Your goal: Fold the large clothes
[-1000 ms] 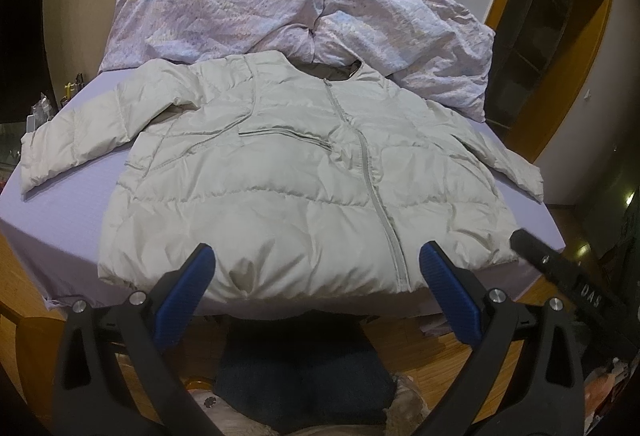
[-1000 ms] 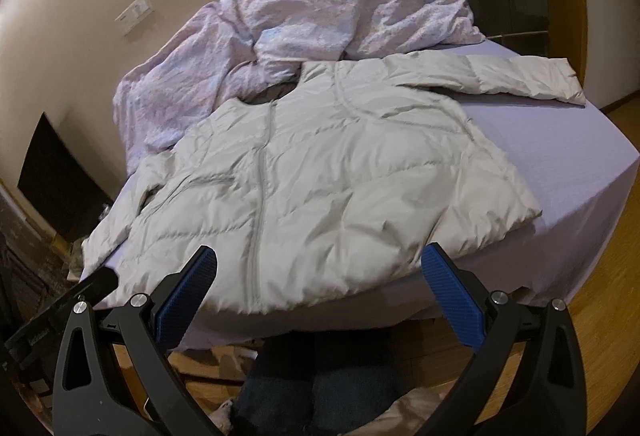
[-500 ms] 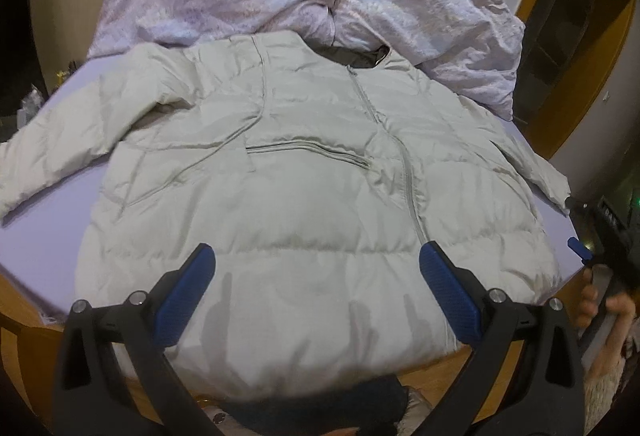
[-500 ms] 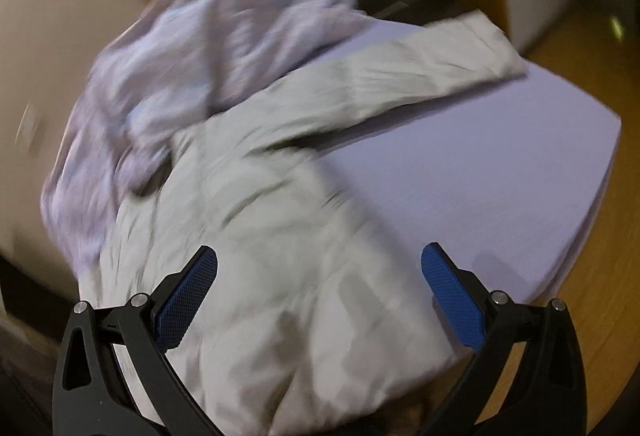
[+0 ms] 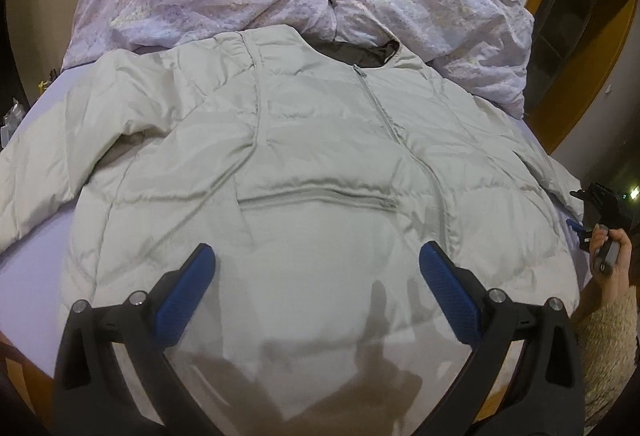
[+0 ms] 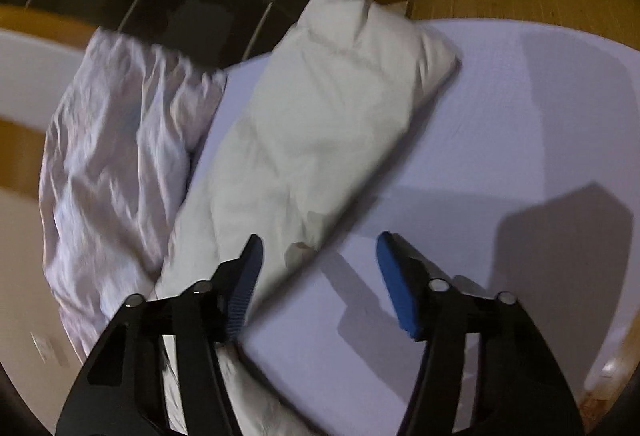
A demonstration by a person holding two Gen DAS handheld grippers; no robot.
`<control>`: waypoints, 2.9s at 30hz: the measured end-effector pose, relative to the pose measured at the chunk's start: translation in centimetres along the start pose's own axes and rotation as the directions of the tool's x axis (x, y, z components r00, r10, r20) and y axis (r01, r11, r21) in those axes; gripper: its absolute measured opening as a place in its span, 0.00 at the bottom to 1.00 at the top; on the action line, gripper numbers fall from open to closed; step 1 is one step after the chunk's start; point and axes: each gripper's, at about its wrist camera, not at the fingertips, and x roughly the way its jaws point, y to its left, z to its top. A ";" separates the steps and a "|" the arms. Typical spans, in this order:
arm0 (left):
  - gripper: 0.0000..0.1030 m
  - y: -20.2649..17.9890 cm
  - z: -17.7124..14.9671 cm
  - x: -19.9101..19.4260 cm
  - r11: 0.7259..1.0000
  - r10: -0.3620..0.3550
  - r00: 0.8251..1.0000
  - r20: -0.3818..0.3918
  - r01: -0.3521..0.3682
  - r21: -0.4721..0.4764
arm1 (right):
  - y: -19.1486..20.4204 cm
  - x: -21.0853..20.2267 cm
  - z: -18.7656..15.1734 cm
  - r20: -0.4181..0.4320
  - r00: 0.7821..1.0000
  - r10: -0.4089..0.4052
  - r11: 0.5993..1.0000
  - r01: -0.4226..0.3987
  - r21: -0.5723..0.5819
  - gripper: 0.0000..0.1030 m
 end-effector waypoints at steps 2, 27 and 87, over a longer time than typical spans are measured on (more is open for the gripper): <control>0.98 0.3 0.4 0.1 1.000 0.010 1.000 0.008 -0.010 -0.002 | 0.0 0.3 0.9 0.032 0.999 -0.008 1.000 0.007 0.023 0.56; 0.98 7.1 1.6 -1.4 0.968 0.245 0.965 0.095 -0.237 -0.086 | 11.2 -1.2 0.5 0.301 0.951 -0.067 0.896 0.190 -0.400 0.07; 0.98 23.2 -3.3 -6.1 0.802 0.344 0.939 0.015 -0.285 -0.525 | 28.9 15.0 -40.3 -0.234 0.943 -0.238 0.239 -0.177 -0.955 0.50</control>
